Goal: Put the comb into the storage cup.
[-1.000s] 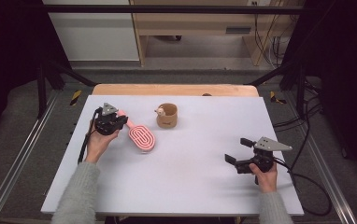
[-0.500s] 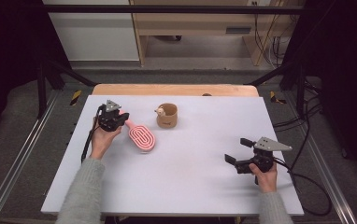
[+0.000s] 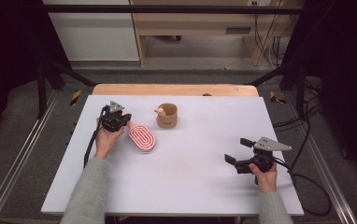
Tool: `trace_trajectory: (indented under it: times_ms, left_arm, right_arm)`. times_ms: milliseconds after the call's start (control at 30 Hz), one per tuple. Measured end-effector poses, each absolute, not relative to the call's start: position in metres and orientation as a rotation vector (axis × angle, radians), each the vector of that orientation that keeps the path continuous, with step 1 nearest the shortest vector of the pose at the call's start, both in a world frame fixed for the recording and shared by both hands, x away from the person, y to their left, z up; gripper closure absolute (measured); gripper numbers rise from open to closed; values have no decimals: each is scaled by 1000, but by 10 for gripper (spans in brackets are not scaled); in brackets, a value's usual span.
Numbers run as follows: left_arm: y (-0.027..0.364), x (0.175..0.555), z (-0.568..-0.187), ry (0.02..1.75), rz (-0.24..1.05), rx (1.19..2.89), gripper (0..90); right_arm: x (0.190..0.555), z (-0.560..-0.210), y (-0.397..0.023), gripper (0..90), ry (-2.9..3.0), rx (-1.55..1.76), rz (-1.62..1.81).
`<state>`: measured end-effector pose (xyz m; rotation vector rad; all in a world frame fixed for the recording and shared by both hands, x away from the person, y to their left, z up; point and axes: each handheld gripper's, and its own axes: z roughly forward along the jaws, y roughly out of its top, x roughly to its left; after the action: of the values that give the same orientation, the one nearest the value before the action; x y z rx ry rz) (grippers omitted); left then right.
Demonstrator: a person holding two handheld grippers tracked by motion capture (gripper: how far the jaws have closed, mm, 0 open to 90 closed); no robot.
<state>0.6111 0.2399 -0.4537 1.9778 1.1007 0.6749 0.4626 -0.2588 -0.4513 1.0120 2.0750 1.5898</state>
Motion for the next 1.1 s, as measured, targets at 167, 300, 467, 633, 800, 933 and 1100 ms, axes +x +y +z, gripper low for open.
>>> trace_trajectory:
  times_ms: [167,300,467,633,800,933,1100]
  left_arm:
    - [239,614,-457,1103,691,1976,896]
    - [240,616,-461,1112,692,1994,896]
    - [242,617,-463,1117,688,2001,896]
    - [242,616,-463,1116,699,2021,896]
    - [245,614,-461,1125,688,2050,896]
    - [245,611,-459,1123,681,2070,896]
    - [247,608,-457,1122,687,2094,897]
  right_arm:
    - [462,-451,-259,3,2074,1013,1592]
    - [463,-451,-259,3,2075,1013,1590]
    - [462,-451,-259,3,2075,1014,1591]
    - [462,-451,-259,3,2075,1011,1591]
    - [463,-451,-259,3,2075,1013,1590]
    - [462,-451,-259,3,2076,1014,1590]
    - [463,-451,-259,3,2077,1013,1590]
